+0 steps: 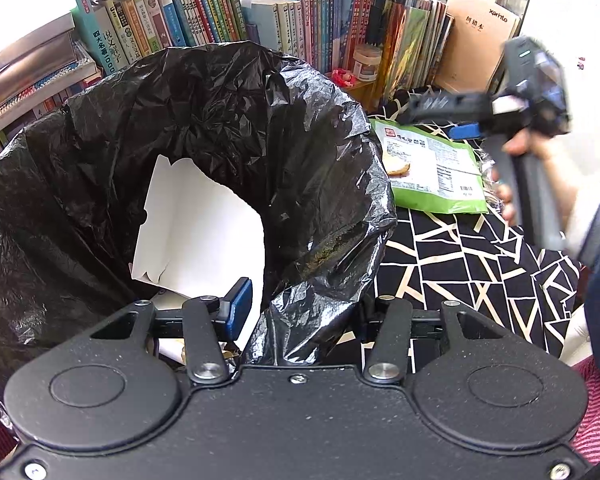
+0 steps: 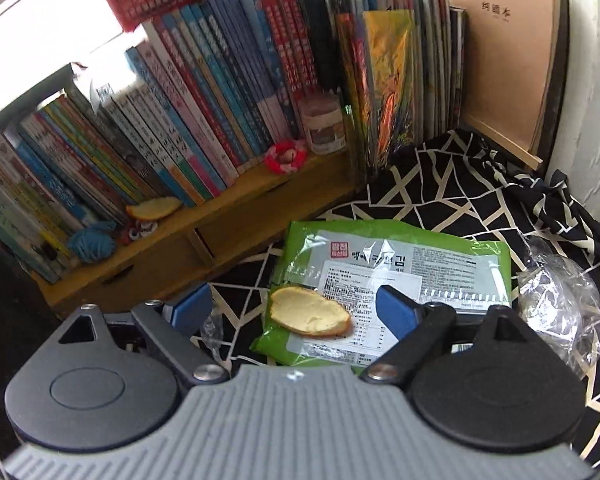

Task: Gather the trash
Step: 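Move the right tool back to the bread crust on the green bag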

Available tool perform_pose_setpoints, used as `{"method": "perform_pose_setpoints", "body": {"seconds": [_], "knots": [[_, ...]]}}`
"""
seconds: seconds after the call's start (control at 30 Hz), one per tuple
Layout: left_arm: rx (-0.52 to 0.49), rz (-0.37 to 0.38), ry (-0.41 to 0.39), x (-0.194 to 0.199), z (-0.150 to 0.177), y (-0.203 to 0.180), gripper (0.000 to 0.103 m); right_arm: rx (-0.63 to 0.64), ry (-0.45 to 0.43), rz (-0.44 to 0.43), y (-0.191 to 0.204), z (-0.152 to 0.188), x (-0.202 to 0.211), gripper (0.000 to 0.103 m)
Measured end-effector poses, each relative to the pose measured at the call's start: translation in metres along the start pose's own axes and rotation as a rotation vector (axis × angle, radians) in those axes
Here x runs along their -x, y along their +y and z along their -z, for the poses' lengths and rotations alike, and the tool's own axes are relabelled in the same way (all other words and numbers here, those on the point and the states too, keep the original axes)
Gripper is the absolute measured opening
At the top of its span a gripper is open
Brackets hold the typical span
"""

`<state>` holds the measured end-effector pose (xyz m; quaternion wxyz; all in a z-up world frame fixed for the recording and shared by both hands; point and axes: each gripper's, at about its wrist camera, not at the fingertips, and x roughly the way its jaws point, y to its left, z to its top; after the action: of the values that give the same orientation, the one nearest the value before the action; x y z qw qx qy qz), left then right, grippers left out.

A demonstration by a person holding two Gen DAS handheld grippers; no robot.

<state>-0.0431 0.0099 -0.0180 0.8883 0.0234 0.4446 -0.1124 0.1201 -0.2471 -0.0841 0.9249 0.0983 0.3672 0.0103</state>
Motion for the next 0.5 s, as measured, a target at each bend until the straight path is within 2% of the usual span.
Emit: {"method": "perform_pose_setpoints", "body": {"seconds": [0.1,0.23,0.5], "knots": [[0.000,0.000,0.000,0.000,0.000,0.000,0.048,0.081,0.041,0.058,0.006,0.010,-0.030,0.094],[0.001,0.001,0.001,0.000,0.000,0.000,0.048,0.098,0.096,0.089,0.010,0.018,-0.067,0.094],[0.004,0.002,0.008,-0.002,0.000,0.000,0.048,0.146,0.159,0.142,0.029,0.023,-0.115,0.093]]}}
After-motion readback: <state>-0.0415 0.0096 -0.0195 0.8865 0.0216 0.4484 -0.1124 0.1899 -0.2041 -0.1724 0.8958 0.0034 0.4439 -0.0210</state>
